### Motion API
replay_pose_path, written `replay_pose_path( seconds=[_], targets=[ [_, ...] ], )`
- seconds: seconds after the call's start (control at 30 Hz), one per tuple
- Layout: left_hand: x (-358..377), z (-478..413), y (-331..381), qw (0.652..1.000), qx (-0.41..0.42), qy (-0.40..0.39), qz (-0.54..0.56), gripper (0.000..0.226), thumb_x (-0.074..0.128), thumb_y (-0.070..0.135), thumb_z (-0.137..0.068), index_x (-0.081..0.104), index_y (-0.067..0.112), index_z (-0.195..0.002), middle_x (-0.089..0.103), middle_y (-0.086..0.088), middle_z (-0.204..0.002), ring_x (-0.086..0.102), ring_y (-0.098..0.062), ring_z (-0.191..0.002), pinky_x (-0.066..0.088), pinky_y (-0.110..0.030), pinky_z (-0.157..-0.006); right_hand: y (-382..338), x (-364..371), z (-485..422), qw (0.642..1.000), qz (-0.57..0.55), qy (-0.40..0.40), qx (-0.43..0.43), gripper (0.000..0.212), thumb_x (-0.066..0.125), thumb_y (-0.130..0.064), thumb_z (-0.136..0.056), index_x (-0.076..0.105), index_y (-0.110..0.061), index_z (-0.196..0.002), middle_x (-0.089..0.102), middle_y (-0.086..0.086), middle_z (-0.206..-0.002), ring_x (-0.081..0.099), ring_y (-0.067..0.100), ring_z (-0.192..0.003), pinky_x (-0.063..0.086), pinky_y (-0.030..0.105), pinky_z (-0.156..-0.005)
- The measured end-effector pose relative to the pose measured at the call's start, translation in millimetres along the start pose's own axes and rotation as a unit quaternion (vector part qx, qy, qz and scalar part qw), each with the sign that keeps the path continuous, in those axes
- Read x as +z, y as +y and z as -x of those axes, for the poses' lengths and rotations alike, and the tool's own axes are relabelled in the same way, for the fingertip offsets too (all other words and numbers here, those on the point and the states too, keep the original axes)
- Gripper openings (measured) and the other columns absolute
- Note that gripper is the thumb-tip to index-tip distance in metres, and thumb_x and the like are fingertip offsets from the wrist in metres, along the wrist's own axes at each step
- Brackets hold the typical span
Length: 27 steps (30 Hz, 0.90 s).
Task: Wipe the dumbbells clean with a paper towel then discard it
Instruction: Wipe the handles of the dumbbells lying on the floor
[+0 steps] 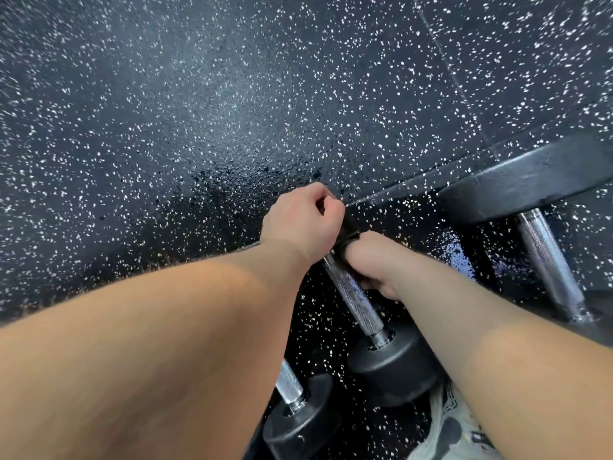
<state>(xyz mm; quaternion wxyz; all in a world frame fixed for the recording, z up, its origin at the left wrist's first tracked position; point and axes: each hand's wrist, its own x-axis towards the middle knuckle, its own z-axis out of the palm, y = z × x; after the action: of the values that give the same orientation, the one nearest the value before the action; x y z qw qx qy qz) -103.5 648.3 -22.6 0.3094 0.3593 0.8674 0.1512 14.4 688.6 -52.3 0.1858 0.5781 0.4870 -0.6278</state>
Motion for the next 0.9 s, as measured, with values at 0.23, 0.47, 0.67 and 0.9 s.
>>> replay_pose_path(
  seconds=[0.23,0.47,0.67,0.9],
  targets=[
    [0.6,-0.1,0.8,1.0,0.0,-0.002,0.005,0.035,0.034,0.048,-0.079,0.065,0.034,-0.089,0.064,0.01,-0.071,0.063,-0.022,-0.077,0.054,-0.036,-0.073,10.2,-2.5,8.7,0.981,-0.152,-0.124,0.011,0.031,0.046,-0.016,-0.071,0.07,-0.008,-0.089,0.073,0.015,-0.098,0.065,0.028,-0.09,0.051,0.037,-0.086],
    [0.3,0.5,1.6,1.0,-0.005,-0.002,0.002,0.034,0.035,0.047,-0.079,0.065,0.034,-0.088,0.062,0.01,-0.069,0.062,-0.021,-0.076,0.053,-0.035,-0.071,9.1,-3.7,11.1,0.966,-0.167,-0.193,0.036,0.04,0.04,-0.017,-0.063,0.068,-0.008,-0.09,0.073,0.014,-0.091,0.064,0.03,-0.09,0.045,0.041,-0.09],
    [0.8,0.3,-0.1,1.0,-0.001,-0.002,0.002,0.033,0.034,0.046,-0.079,0.064,0.034,-0.088,0.062,0.011,-0.069,0.061,-0.02,-0.076,0.052,-0.033,-0.069,1.3,0.6,21.2,0.992,0.087,-0.075,-0.053,0.021,0.04,0.0,-0.09,0.058,-0.009,-0.085,0.063,0.013,-0.085,0.058,0.028,-0.08,0.051,0.039,-0.075],
    [1.0,0.0,0.2,1.0,0.0,0.0,0.0,0.034,0.034,0.046,-0.079,0.064,0.033,-0.088,0.063,0.01,-0.069,0.062,-0.022,-0.077,0.054,-0.037,-0.073,-8.8,-9.2,32.2,0.921,0.366,-0.052,-0.121,0.018,0.042,-0.014,-0.1,0.054,-0.011,-0.088,0.061,0.01,-0.095,0.054,0.027,-0.087,0.047,0.032,-0.078]
  ],
)
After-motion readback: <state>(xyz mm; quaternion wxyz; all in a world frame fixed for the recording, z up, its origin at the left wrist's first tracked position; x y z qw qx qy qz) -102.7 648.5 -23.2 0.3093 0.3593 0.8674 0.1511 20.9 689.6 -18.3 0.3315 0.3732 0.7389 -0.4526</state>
